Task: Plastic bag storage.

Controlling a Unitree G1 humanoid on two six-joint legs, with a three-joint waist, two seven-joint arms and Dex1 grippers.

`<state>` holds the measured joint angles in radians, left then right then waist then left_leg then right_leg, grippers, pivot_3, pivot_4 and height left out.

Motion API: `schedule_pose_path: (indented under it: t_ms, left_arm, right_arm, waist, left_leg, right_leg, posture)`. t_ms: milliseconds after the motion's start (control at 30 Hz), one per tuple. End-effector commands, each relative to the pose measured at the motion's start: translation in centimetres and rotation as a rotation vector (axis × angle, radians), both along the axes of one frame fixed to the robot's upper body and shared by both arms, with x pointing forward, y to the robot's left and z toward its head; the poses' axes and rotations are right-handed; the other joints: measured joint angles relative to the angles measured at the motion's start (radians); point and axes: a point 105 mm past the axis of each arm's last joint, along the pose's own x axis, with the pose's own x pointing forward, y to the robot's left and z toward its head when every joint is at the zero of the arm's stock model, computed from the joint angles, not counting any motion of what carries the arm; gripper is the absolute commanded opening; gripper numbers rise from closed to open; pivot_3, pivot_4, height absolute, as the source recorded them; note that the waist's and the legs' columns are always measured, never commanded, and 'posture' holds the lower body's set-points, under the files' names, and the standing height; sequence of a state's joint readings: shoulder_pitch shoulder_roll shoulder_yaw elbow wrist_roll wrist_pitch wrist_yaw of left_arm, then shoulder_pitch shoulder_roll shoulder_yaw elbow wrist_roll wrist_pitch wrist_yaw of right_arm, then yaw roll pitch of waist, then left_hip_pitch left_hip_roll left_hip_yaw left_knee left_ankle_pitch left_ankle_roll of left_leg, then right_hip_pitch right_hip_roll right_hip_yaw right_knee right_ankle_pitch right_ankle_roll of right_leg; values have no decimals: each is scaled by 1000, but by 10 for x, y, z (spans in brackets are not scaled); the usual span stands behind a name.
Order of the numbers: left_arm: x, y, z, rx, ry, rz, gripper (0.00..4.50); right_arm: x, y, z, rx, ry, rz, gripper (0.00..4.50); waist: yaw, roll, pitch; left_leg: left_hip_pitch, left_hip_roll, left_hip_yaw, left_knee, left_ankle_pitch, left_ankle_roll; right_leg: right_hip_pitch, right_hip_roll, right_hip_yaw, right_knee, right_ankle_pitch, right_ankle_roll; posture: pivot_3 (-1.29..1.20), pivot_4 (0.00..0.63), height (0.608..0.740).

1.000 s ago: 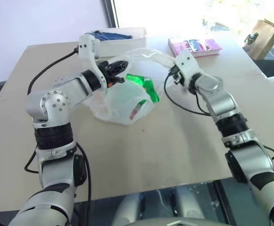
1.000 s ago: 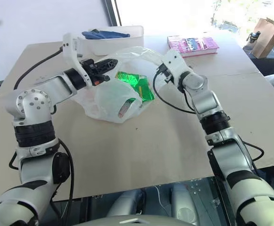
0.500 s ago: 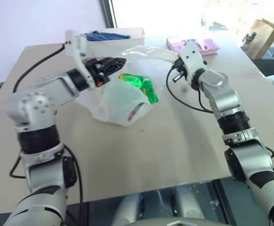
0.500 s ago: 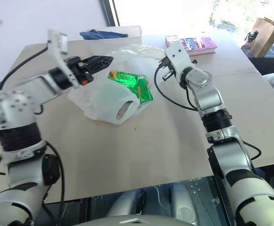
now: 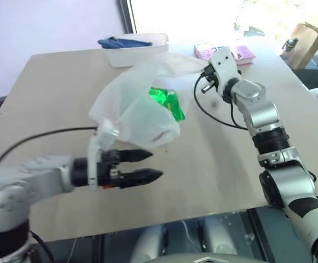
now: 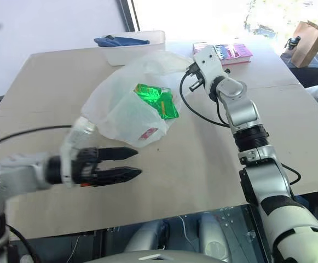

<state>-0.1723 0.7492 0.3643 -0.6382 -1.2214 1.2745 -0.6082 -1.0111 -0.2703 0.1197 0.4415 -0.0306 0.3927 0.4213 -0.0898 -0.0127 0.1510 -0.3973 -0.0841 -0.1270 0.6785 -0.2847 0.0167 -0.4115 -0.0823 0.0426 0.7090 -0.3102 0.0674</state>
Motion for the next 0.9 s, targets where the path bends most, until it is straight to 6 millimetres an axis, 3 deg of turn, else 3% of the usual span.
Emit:
schedule_pose_path:
  t_ms: [33, 300, 400, 633, 800, 900]
  left_arm:
    - [13, -12, 9, -28, -117, 65, 4474]
    - [48, -29, 17, -31, -232, 181, 4474]
    - [58, -40, 9, -11, -224, 175, 4474]
    - [100, -67, 12, -109, -211, 264, 4474]
    - [112, -70, 17, -50, -306, 396, 4474]
    - [95, -69, 19, 76, -434, 339, 4474]
  right_arm:
    - [-4, 2, 19, -3, -54, 17, 0]
    - [-4, -2, 19, -12, -51, 5, 0]
    - [-4, -1, 19, -10, -49, 6, 0]
    - [-5, -2, 20, -9, -45, -1, 0]
    - [-3, -6, 17, -1, -29, -15, 0]
    - [-3, -6, 17, 0, -26, -16, 0]
  waist:
    - [8, 0, 0]
    - [19, 0, 0]
    - [20, 0, 0]
    - [20, 0, 0]
    - [18, 0, 0]
    - [15, 0, 0]
  left_leg:
    - [0, 0, 1, 0, 0, 0]
    - [0, 0, 2, 0, 0, 0]
    - [0, 0, 3, 0, 0, 0]
    - [-1, -1, 3, 1, 0, 0]
    - [-1, 0, 3, 1, 0, 0]
    - [-1, 0, 3, 1, 0, 0]
  right_leg:
    - [0, 0, 0, 0, 0, 0]
    - [0, 0, 0, 0, 0, 0]
    - [-1, 0, 1, 0, 0, 0]
    - [0, 0, 0, 0, 0, 0]
    - [-1, 0, 1, 0, 0, 0]
    - [-1, 1, 1, 1, 0, 0]
  posture:
    - [0, 150, 740]
    - [0, 150, 740]
    - [0, 150, 740]
    - [0, 150, 740]
    - [0, 150, 740]
    - [0, 150, 740]
